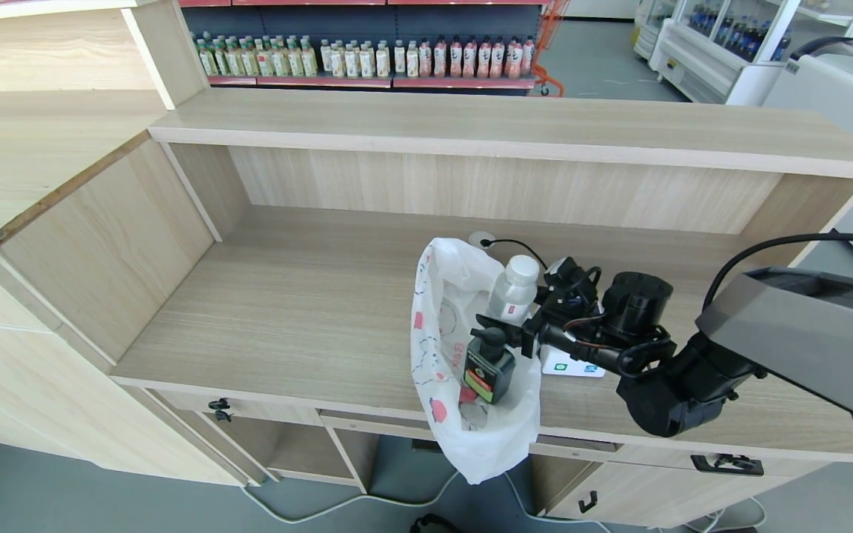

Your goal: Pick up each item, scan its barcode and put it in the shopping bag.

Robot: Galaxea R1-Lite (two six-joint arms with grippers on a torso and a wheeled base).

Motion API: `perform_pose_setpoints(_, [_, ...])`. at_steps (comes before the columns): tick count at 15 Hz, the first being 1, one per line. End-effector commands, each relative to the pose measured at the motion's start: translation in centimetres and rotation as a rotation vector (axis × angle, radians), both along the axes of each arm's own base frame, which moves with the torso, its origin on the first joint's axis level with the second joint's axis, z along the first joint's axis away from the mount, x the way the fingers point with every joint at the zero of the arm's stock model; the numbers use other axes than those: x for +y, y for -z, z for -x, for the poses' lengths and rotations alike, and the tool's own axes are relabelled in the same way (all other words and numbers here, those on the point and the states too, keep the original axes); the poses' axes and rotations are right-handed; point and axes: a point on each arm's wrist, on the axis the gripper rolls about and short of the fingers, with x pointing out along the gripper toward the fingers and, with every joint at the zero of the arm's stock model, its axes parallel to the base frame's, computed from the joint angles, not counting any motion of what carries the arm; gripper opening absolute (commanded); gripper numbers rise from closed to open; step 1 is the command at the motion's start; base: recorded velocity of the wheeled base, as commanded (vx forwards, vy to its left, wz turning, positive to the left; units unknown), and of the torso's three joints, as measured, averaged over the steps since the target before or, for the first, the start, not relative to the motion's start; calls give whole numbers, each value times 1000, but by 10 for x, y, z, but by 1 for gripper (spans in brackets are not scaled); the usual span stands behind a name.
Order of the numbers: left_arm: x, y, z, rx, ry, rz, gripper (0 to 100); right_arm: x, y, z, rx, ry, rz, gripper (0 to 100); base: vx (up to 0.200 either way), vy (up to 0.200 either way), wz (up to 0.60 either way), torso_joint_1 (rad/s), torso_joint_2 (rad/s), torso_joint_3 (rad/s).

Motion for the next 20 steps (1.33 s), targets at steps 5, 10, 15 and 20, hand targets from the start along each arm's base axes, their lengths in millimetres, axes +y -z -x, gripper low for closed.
perform_pose_setpoints(5, [0, 0, 0, 0, 0, 0, 100, -3, -11, 1, -25, 5, -8, 100, 0, 0, 0, 0, 0, 0])
perform_pose_setpoints(10, [0, 0, 0, 0, 0, 0, 100, -18, -59, 24, -90, 24, -34, 100, 0, 0, 0, 0, 0, 0])
perform_pose_setpoints(15, [0, 0, 0, 0, 0, 0, 100, -49, -119, 73, -113, 66, -105, 100, 0, 0, 0, 0, 0, 0])
perform_pose_setpoints(20, [0, 0, 0, 0, 0, 0, 100, -110, -145, 148, -32, 423, -106, 100, 0, 0, 0, 0, 0, 0])
